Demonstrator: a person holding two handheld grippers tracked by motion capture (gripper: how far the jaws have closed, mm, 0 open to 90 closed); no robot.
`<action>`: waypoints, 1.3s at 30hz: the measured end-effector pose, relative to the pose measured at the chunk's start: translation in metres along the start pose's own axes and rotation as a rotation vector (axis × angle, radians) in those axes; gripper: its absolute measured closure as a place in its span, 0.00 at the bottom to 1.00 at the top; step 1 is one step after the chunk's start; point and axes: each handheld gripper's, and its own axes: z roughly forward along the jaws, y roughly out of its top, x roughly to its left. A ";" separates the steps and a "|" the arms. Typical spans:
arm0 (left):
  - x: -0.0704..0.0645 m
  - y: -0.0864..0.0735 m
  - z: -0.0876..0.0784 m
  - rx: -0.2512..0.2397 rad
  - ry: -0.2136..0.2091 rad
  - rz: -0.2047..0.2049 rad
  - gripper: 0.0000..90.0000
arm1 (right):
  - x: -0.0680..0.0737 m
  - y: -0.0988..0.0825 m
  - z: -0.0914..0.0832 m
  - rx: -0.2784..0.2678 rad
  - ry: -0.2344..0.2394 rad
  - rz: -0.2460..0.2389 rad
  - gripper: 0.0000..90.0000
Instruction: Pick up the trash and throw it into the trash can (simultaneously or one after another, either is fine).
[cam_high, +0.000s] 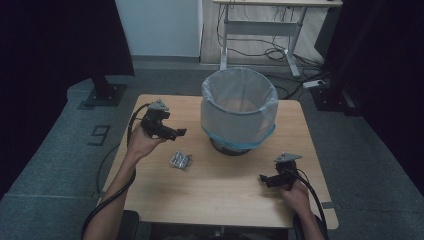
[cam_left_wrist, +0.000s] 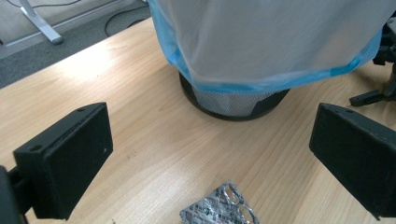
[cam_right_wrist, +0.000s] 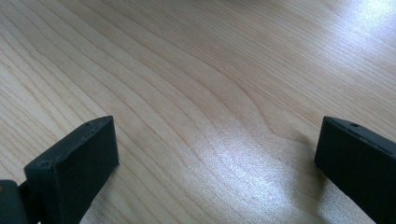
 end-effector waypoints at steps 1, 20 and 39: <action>0.000 -0.003 0.001 -0.002 0.004 -0.001 0.00 | 0.000 0.000 0.000 0.000 0.000 0.000 0.00; -0.008 -0.054 0.031 0.045 0.038 0.004 0.00 | 0.000 0.000 0.000 -0.002 -0.002 0.003 0.00; -0.018 -0.100 0.064 0.097 0.044 -0.008 0.00 | 0.001 0.000 0.000 -0.003 -0.002 0.005 0.00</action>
